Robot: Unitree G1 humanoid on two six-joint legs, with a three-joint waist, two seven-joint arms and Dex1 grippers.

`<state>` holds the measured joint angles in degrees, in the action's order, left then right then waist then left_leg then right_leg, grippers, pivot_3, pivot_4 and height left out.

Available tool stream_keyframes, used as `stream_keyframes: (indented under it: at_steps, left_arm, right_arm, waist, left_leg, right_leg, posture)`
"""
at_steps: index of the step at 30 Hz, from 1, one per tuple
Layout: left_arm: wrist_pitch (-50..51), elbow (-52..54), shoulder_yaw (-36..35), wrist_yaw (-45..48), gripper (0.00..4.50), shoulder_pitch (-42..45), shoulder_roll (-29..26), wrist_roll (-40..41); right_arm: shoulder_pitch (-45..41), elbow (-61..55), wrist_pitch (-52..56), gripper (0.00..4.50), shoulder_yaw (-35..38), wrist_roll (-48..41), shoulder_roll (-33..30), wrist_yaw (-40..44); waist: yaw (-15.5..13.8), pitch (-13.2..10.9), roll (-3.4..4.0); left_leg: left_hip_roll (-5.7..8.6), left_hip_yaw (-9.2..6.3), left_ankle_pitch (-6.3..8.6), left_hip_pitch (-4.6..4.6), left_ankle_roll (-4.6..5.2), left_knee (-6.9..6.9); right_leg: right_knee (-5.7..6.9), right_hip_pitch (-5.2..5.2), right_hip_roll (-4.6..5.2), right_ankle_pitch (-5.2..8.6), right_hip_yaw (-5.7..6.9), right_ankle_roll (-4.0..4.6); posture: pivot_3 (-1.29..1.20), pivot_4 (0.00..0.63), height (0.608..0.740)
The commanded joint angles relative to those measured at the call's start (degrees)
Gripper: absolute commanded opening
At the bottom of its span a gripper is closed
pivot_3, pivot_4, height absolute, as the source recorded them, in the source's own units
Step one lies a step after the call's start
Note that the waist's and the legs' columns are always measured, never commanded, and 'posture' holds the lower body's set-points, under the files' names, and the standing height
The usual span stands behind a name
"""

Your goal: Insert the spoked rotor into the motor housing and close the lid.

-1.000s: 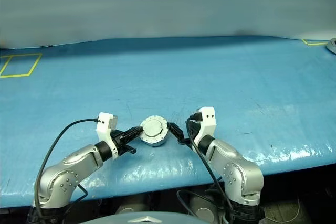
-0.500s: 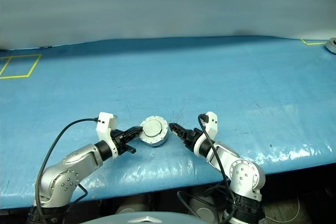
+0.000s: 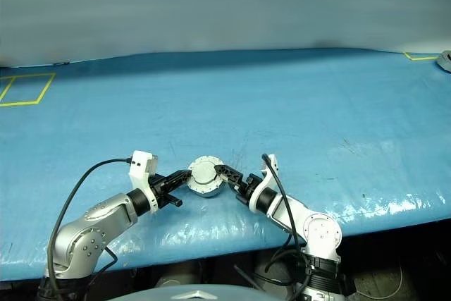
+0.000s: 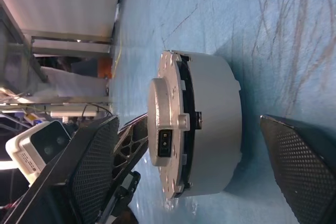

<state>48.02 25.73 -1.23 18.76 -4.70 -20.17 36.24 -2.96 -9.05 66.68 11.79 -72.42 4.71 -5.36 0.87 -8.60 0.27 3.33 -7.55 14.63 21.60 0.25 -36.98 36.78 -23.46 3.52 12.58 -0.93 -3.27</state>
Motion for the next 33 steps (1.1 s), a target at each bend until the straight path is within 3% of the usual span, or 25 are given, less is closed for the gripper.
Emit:
stream_keyframes:
  at_steps: [1, 8, 12, 23, 26, 29, 33]
  left_arm:
    - [1.09, -1.50, 1.55, -0.17, 0.00, -0.99, 0.33, -1.04]
    - [0.94, -1.59, 1.79, -0.12, 0.00, -1.24, 0.83, -1.45]
    - [1.07, -1.74, 1.74, 0.17, 0.00, -1.19, 1.15, -1.89]
    - [-1.87, -3.07, 2.41, 1.53, 0.00, -0.19, 0.74, -4.50]
    - [-8.38, -4.03, 1.39, 1.42, 0.00, 0.08, 2.91, -6.72]
    - [-7.30, -5.01, -3.02, 1.30, 0.00, 0.88, 6.00, -1.75]
    - [-5.14, -3.88, -7.71, -0.94, 0.95, 1.34, 8.58, 3.07]
  right_arm:
    - [1.49, 1.06, -0.84, 4.32, -2.93, -3.03, 6.25, -1.54]
    - [2.48, 2.24, -4.12, 2.21, -3.74, -8.18, 4.92, -3.81]
    - [3.20, 2.09, -5.10, 1.23, -4.57, -10.36, 3.63, -4.69]
    - [5.49, 0.93, -5.95, 1.21, -7.43, -13.11, 1.56, -5.95]
    - [5.93, 0.22, -6.30, 1.21, -7.80, -13.96, 1.54, -6.02]
    - [6.36, -1.16, -7.81, 1.21, -7.68, -14.97, 1.97, -6.44]
    - [6.25, -3.35, -12.05, 1.21, -6.66, -16.89, 2.93, -7.25]
  waist:
    - [-0.06, 0.00, 0.00]
    - [0.04, -0.02, 0.04]
    - [0.03, -0.04, 0.08]
    - [0.25, -0.04, 0.09]
    - [0.32, -0.05, 0.10]
    - [0.39, -0.08, 0.04]
    - [0.50, -0.25, -0.03]
  left_leg:
    - [0.00, -0.01, 0.00, 0.00, 0.00, 0.00]
    - [0.00, -0.01, 0.01, 0.04, 0.01, 0.02]
    - [-0.01, -0.02, 0.01, 0.04, 0.01, 0.03]
    - [-0.01, 0.00, 0.02, 0.06, 0.02, 0.17]
    - [-0.02, 0.01, 0.02, 0.06, 0.02, 0.24]
    - [-0.04, 0.04, 0.02, 0.12, 0.02, 0.40]
    - [-0.06, 0.01, 0.02, 0.24, 0.01, 0.54]
  right_leg:
    - [0.00, 0.00, 0.00, 0.00, 0.01, 0.00]
    - [-0.05, -0.01, 0.01, 0.00, 0.00, -0.01]
    - [-0.06, -0.04, 0.00, 0.01, 0.03, -0.01]
    - [-0.10, -0.05, 0.01, 0.06, 0.01, 0.02]
    - [-0.11, -0.07, 0.01, 0.07, 0.00, 0.04]
    - [-0.20, -0.17, 0.00, 0.06, -0.03, 0.02]
    - [-0.21, -0.34, 0.00, -0.04, 0.01, -0.15]
  posture:
    - [0.00, 0.150, 0.740]
    - [0.00, 0.150, 0.740]
    - [0.00, 0.150, 0.740]
    - [0.00, 0.150, 0.740]
    - [0.00, 0.150, 0.740]
    - [0.00, 0.150, 0.740]
    - [0.00, 0.150, 0.740]
